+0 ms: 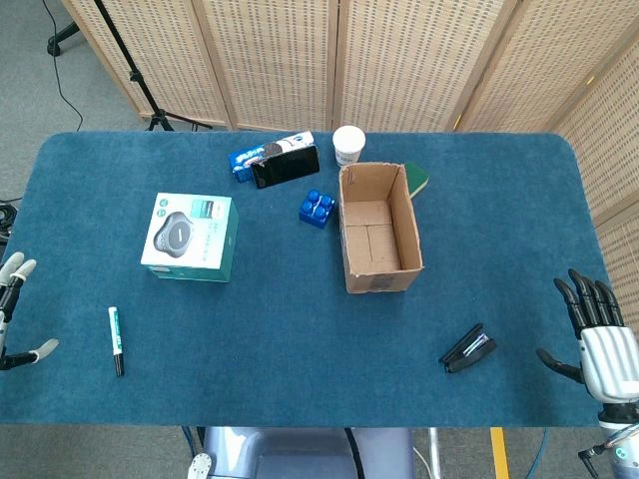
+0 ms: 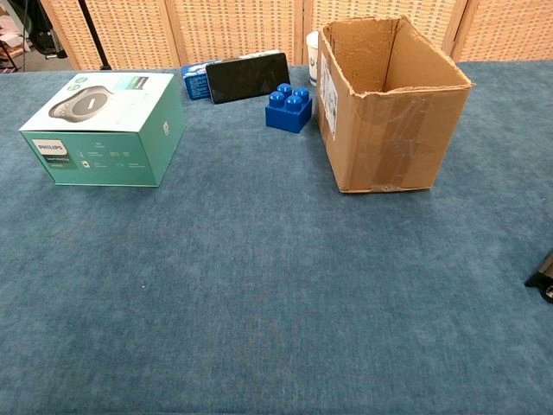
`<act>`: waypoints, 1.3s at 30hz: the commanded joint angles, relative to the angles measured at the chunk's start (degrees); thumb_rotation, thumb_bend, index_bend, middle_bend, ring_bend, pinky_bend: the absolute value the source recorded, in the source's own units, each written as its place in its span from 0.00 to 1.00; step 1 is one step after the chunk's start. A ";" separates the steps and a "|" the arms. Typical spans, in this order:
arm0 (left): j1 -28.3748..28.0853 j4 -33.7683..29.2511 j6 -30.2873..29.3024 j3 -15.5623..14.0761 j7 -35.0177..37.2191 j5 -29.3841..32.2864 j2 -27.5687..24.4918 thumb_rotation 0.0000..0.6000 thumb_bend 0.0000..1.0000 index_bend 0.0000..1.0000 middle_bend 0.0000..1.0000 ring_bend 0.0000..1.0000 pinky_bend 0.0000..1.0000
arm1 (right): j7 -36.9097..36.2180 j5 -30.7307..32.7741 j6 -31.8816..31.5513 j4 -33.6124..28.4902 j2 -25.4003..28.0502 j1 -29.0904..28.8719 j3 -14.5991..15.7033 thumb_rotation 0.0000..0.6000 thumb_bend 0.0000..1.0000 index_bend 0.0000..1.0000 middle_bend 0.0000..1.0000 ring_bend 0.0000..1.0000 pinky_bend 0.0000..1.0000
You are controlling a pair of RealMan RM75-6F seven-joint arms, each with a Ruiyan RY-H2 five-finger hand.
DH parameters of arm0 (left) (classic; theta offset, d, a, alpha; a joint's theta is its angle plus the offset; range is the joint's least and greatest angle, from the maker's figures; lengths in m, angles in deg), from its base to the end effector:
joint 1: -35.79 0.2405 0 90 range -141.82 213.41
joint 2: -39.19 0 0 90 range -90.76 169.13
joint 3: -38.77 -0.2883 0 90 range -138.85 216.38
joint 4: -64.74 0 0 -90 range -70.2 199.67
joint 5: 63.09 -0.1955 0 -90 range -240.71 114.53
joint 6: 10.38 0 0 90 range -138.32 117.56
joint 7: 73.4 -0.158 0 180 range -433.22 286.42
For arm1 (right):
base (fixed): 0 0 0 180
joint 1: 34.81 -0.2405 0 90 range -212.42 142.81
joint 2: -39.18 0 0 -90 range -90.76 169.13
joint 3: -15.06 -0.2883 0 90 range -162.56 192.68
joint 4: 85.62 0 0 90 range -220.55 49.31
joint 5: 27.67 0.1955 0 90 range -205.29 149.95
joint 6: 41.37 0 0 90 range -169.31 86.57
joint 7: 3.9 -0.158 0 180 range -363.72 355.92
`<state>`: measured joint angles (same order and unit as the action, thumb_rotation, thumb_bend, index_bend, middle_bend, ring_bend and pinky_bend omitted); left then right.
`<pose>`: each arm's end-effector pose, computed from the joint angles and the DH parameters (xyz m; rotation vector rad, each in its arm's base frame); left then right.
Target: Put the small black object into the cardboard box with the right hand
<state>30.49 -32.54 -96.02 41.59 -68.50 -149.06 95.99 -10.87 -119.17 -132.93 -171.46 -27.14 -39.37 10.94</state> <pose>-0.3206 0.1976 0.2232 -1.3698 -0.9223 -0.9567 -0.3302 -0.1981 0.1961 1.3738 -0.8039 1.0736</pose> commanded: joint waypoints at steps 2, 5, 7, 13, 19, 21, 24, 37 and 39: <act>-0.04 0.03 0.18 -0.02 0.17 0.03 -0.07 1.00 0.00 0.00 0.00 0.00 0.00 | -0.13 -0.05 0.07 -0.10 0.10 0.00 0.05 1.00 0.00 0.00 0.00 0.00 0.00; -0.07 0.00 0.39 -0.05 0.32 0.12 -0.18 1.00 0.00 0.00 0.00 0.00 0.00 | -0.26 -0.12 0.13 -0.13 0.18 0.00 0.12 1.00 0.00 0.00 0.00 0.00 0.00; -0.06 -0.05 0.36 -0.05 0.34 0.08 -0.22 1.00 0.00 0.00 0.00 0.00 0.00 | -0.64 -0.26 0.24 -0.20 0.32 0.00 0.25 1.00 0.00 0.00 0.00 0.00 0.00; -0.23 -0.11 0.59 -0.25 -0.17 -0.47 0.00 1.00 0.00 0.00 0.00 0.00 0.00 | -2.25 -2.89 4.24 0.20 1.80 -1.55 2.66 1.00 0.00 0.00 0.00 0.00 0.00; -0.59 -0.42 1.13 0.10 -0.89 0.26 0.16 1.00 0.00 0.00 0.00 0.00 0.00 | -0.99 -11.28 12.15 10.39 1.90 -7.09 7.43 1.00 0.00 0.06 0.00 0.00 0.00; -0.74 -0.40 1.53 0.22 -1.14 0.74 0.27 1.00 0.00 0.00 0.00 0.00 0.00 | -1.21 -13.70 11.68 14.35 0.84 -8.15 8.13 1.00 0.00 0.07 0.00 0.00 0.00; -1.04 -0.42 2.18 0.44 -1.52 1.43 0.38 1.00 0.00 0.00 0.00 0.00 0.00 | -2.53 -15.10 10.89 18.60 -0.67 -9.16 8.41 1.00 0.00 0.08 0.00 0.00 0.00; -2.05 -0.47 4.27 0.95 -3.37 3.52 1.06 1.00 0.00 0.00 0.00 0.00 0.00 | -1.36 -17.56 14.92 22.52 -4.12 -13.77 10.78 1.00 0.00 0.11 0.00 0.00 0.00; -2.07 -0.43 4.31 1.05 -3.07 3.68 1.01 1.00 0.00 0.00 0.00 0.00 0.00 | -0.38 -17.65 15.76 21.84 -4.30 -14.48 10.87 1.00 0.00 0.11 0.00 0.00 0.00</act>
<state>28.43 -32.96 -91.73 42.63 -71.56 -145.37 97.01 -11.63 -136.68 -117.52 -149.26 -31.27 -53.49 21.69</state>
